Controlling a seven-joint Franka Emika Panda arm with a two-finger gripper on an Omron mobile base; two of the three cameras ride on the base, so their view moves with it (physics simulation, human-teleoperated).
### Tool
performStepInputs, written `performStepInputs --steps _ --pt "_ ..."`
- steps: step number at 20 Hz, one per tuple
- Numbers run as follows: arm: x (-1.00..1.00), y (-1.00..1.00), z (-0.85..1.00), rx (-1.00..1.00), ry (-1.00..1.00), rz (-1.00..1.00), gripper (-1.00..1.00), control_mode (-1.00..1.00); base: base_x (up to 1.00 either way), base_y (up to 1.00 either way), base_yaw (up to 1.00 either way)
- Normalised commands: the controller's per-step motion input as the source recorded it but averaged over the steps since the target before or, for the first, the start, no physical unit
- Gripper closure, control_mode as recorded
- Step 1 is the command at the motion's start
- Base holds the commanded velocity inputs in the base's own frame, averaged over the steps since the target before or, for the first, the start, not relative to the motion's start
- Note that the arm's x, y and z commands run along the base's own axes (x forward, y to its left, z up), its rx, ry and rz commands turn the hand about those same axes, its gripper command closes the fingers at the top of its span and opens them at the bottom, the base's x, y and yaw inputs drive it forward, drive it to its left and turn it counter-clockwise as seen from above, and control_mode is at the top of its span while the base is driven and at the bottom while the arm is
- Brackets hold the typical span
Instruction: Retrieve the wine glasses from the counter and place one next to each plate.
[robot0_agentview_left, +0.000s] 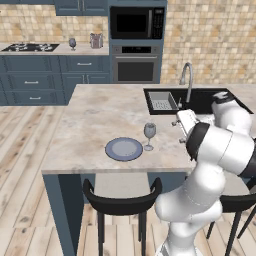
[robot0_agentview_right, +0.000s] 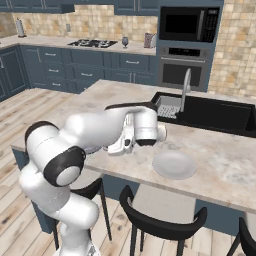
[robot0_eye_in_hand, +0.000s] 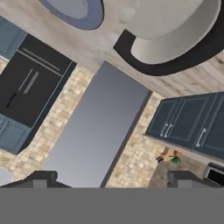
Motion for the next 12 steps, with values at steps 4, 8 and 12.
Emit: performStepInputs --steps 4,8,12 --pt "-0.64 0.04 0.61 -0.09 -0.04 -0.12 -1.00 -1.00 0.00 0.00 0.00" --pt "-0.55 0.05 0.62 -0.08 0.00 -0.08 -1.00 -1.00 0.00 0.00 0.00" --pt "-0.67 0.11 0.64 -0.08 0.00 0.00 -1.00 -1.00 0.00 0.00 0.00"
